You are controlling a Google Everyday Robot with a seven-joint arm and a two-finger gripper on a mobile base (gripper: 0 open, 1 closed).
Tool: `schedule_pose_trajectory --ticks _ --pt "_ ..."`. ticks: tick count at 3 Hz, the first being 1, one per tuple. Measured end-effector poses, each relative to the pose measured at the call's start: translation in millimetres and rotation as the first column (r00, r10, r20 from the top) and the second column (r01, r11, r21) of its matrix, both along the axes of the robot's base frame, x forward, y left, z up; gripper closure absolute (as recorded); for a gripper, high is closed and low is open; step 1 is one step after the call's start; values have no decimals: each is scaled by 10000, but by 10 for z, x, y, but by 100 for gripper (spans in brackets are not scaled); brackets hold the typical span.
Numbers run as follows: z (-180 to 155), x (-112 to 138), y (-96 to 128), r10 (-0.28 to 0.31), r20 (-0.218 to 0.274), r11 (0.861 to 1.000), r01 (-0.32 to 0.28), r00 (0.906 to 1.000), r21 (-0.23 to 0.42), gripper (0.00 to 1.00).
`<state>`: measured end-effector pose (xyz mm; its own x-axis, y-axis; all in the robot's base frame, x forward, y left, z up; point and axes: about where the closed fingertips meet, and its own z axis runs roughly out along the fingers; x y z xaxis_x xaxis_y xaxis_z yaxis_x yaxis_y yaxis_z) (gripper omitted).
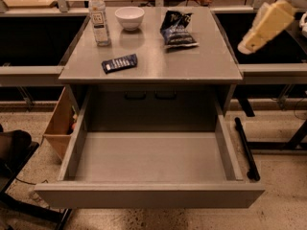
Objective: Place blue chip bag into top drawer
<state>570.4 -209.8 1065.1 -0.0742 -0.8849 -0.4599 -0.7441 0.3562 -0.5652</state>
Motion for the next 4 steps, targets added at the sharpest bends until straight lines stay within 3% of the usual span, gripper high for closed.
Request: schedule_pose_trajectory --ticks 1,2,3,4 --pt "5 856 47 -604 524 9881 523 9968 1449 0" --pt "-161 1520 112 -1688 304 9578 1566 9852 2410 0" --pt "-216 1617 133 -2020 18 9412 1936 9794 2769 0" --pt "-215 1615 134 -2011 23 9416 1927 9796 2762 0"
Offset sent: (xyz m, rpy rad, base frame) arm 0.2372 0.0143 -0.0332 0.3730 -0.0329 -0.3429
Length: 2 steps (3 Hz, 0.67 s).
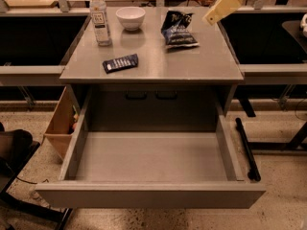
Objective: Place blue chip bag into top drawer
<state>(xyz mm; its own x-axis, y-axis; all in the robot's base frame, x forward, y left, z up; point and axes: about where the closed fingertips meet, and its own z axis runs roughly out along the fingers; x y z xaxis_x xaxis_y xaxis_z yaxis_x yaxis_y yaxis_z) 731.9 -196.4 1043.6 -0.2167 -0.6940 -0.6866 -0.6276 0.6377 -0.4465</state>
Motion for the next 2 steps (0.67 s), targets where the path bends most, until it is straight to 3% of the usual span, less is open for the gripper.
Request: schedule_pose_trajectory --ticks 1,2 --pt "-193 251 144 221 -14 9993 -221 9998 299 0" --pt "-545 725 335 75 -209 9969 -59 9998 787 0"
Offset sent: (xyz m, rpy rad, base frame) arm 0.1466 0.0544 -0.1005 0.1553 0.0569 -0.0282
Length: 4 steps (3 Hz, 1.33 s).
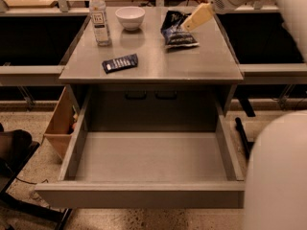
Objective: Place blue chip bag into top drawer
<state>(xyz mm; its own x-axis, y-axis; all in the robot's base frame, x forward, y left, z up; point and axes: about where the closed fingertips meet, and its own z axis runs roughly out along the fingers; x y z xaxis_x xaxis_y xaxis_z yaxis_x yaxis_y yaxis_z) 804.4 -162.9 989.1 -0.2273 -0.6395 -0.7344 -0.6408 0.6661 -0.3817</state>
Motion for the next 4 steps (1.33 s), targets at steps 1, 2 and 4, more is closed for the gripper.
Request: schedule_pose_trajectory --ticks 1,2,4 --pt "-378 416 137 -462 -313 9976 478 9984 507 0" --pt "-744 688 302 -676 -891 9897 781 9937 1198 0" --pt "-1291 1011 723 -293 -1817 9636 761 9829 2562 25"
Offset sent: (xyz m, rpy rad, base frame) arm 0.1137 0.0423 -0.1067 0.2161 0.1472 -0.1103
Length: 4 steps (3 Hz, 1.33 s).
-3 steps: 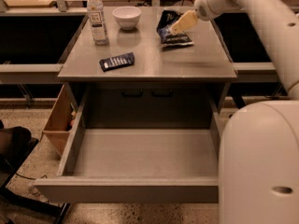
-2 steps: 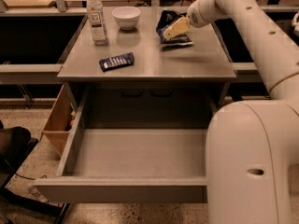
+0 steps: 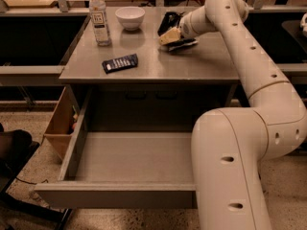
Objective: Place blue chip bag into top drawer
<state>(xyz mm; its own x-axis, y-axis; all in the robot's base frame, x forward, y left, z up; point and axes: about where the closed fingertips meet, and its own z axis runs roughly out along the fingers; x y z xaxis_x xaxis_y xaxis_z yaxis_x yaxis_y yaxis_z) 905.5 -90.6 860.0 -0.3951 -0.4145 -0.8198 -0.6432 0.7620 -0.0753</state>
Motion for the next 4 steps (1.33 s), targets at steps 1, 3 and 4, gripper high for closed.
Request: schedule_pose_trajectory --ticks 1,3,4 --pt "-1 14 5 2 25 10000 -2 10000 30 48" --pt "245 -143 -4 189 198 9991 -182 9996 -380 95" --pt "710 -554 -40 471 469 9925 -415 9978 -1151 100"
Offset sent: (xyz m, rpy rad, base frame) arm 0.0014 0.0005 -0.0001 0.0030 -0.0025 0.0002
